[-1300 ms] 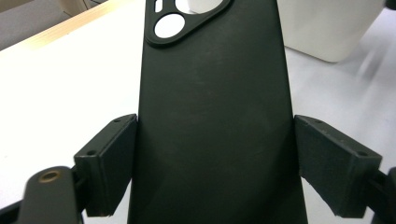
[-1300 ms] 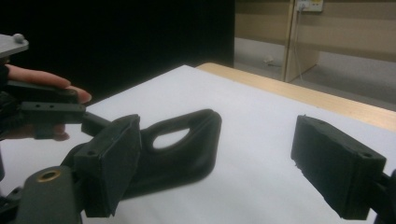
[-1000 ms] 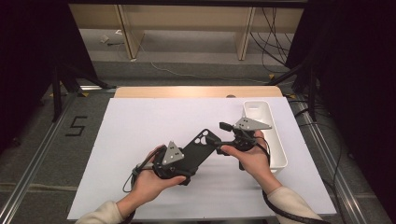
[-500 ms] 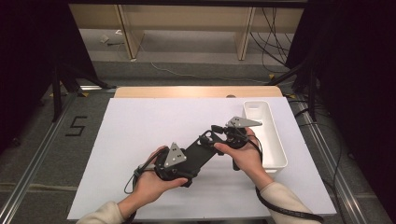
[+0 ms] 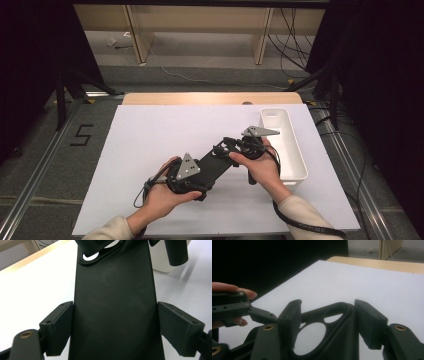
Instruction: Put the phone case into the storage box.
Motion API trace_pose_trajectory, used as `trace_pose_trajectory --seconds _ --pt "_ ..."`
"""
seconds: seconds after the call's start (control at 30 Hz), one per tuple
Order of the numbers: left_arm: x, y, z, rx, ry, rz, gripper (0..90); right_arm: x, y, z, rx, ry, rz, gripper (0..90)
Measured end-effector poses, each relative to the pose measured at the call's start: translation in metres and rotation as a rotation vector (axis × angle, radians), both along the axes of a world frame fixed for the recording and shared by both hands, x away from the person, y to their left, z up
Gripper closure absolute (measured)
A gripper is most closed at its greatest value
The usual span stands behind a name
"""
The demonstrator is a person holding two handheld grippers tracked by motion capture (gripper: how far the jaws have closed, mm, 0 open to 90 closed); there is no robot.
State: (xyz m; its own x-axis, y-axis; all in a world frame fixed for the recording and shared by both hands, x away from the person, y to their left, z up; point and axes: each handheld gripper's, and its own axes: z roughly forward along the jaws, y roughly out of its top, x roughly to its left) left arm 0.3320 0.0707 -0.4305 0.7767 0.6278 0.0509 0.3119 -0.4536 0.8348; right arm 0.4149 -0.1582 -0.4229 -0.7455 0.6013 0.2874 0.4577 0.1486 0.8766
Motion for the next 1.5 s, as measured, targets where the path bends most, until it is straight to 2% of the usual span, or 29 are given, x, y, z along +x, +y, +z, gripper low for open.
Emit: trace_pose_trajectory --seconds 0.2,0.23,0.37,0.4,0.43,0.47,0.53,0.7,0.77,0.8,0.83,0.87,0.9,0.93,0.97,1.0,1.03,1.13,1.17,1.33,1.5 --pt "0.000 0.000 -0.002 0.006 0.003 -0.005 16.3 0.001 -0.002 0.000 0.025 0.030 -0.008 49.1" --pt "0.000 -0.001 -0.002 0.008 0.005 -0.004 16.3 0.001 -0.004 0.000 0.032 0.047 -0.007 50.3" --pt "0.001 -0.001 -0.003 0.010 0.008 -0.005 16.2 0.002 -0.004 0.002 0.046 0.056 -0.003 52.3" --pt "0.001 -0.001 -0.004 0.014 0.008 -0.007 15.9 0.001 -0.005 0.003 0.062 0.052 -0.008 57.0" --pt "0.001 -0.001 -0.004 0.018 0.009 -0.009 15.9 0.001 -0.005 0.003 0.062 0.052 -0.008 57.0" --pt "0.000 -0.001 -0.006 0.021 0.012 -0.007 15.6 0.001 -0.006 0.006 0.089 0.057 -0.008 62.0" --pt "0.000 -0.002 -0.006 0.025 0.015 -0.008 15.6 0.000 -0.006 0.007 0.089 0.057 -0.006 63.1" --pt "0.002 -0.002 -0.008 0.046 -0.014 -0.024 14.9 -0.002 -0.007 0.014 0.142 0.059 0.022 72.2" --pt "0.002 -0.004 -0.010 0.042 0.007 -0.027 14.8 -0.003 -0.007 0.016 0.149 0.065 0.025 73.3" --pt "0.003 -0.004 -0.010 0.038 0.018 -0.031 22.9 -0.006 -0.005 0.019 0.176 0.067 0.034 77.3" --pt "0.003 -0.003 -0.011 0.010 0.008 -0.025 22.9 -0.006 -0.005 0.019 0.176 0.067 0.034 77.3" --pt "0.004 -0.002 -0.010 -0.012 0.017 -0.030 31.8 -0.007 -0.005 0.021 0.200 0.077 0.041 77.9" --pt "0.005 -0.002 -0.010 -0.023 0.048 -0.054 21.3 -0.011 -0.001 0.025 0.134 0.016 0.044 78.1" --pt "0.006 -0.002 -0.010 -0.032 0.048 -0.056 21.3 -0.011 -0.001 0.025 0.134 0.016 0.044 78.1" --pt "0.007 0.000 -0.011 -0.038 0.042 -0.058 20.2 -0.012 0.001 0.027 0.166 0.038 0.065 78.1" --pt "0.007 0.001 -0.010 -0.034 0.036 -0.063 20.2 -0.012 0.001 0.027 0.166 0.038 0.065 78.1" --pt "0.008 0.002 -0.010 -0.051 0.018 -0.053 18.8 -0.014 0.002 0.030 0.139 0.010 0.069 78.1" --pt "0.009 0.005 -0.008 -0.065 0.012 -0.057 18.3 -0.014 0.001 0.032 0.130 -0.009 0.080 78.1" --pt "0.009 0.007 -0.007 -0.076 0.010 -0.052 17.4 -0.015 0.000 0.035 0.114 -0.014 0.092 78.0" --pt "0.011 0.009 -0.009 -0.062 0.007 -0.037 17.1 -0.013 -0.005 0.036 0.088 -0.023 0.107 78.0" --pt "0.013 0.010 -0.012 -0.042 0.011 -0.046 16.7 -0.012 -0.011 0.036 0.051 -0.031 0.133 77.9"
